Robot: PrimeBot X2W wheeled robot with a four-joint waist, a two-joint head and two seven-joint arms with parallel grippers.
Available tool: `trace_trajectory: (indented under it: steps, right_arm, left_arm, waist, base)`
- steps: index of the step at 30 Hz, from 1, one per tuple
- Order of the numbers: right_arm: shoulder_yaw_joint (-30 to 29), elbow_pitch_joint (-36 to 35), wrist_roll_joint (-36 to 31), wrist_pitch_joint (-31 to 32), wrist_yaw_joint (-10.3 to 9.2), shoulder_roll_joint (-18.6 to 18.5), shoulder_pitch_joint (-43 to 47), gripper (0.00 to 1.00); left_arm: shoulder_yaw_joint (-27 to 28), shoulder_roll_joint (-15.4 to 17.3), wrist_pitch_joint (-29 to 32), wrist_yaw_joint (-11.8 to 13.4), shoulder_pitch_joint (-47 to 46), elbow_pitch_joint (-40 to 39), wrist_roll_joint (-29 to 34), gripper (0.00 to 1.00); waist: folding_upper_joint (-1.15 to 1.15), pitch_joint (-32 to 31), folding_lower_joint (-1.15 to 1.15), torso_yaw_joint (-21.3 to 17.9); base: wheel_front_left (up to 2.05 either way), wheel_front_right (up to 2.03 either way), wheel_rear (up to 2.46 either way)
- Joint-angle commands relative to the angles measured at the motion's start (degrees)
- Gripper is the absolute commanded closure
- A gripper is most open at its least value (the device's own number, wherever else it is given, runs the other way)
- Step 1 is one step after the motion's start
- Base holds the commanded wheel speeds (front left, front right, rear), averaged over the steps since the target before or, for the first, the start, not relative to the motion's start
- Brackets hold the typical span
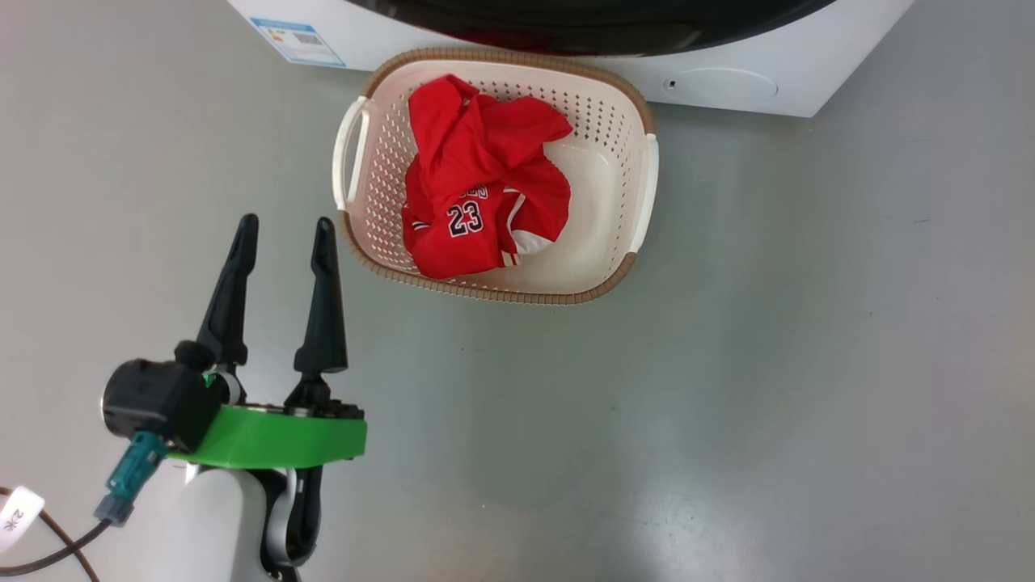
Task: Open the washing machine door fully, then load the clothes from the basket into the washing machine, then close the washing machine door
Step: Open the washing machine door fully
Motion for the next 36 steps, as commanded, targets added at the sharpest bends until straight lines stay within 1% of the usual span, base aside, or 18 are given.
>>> trace_trajectory:
  steps: [1,7,19,24,36]
  right_arm:
    - [0.4,-0.5,-0.8,0.9,0.09,0.6,-1.6,1.00]
    - [0.7,1.2,-1.7,1.6,0.09,1.5,-3.9,1.00]
    - [2.2,3.5,-2.8,3.6,0.09,2.9,-4.7,1.00]
    - [2.7,2.9,-2.4,5.1,0.09,3.6,-1.7,1.00]
    - [3.5,-1.6,-1.5,7.0,0.09,6.0,7.7,1.00]
  left_arm:
    - [1.4,1.1,-0.3,0.6,-0.6,-1.8,-0.7,0.00]
    - [1.0,1.1,-0.3,1.0,-0.8,-2.0,-1.2,0.00]
    - [1.3,1.1,-0.3,1.2,-0.7,-1.8,-1.5,0.00]
    - [1.7,1.1,-0.3,1.0,0.0,-1.2,-1.2,0.00]
    - [3.3,1.1,-0.3,-0.3,2.5,0.6,0.0,0.00]
  waist:
    - [0.00,0.4,0.00,0.4]
    - [0.00,0.8,0.00,0.9]
    - [0.00,0.5,0.00,1.0]
    - [0.00,-1.6,0.00,0.4]
    - [0.00,-6.9,0.00,-1.3]
  base:
    - [0.00,0.00,0.00]
    - [0.00,0.00,0.00]
    - [0.00,0.00,0.00]
    - [0.00,0.00,0.00]
    - [0.00,0.00,0.00]
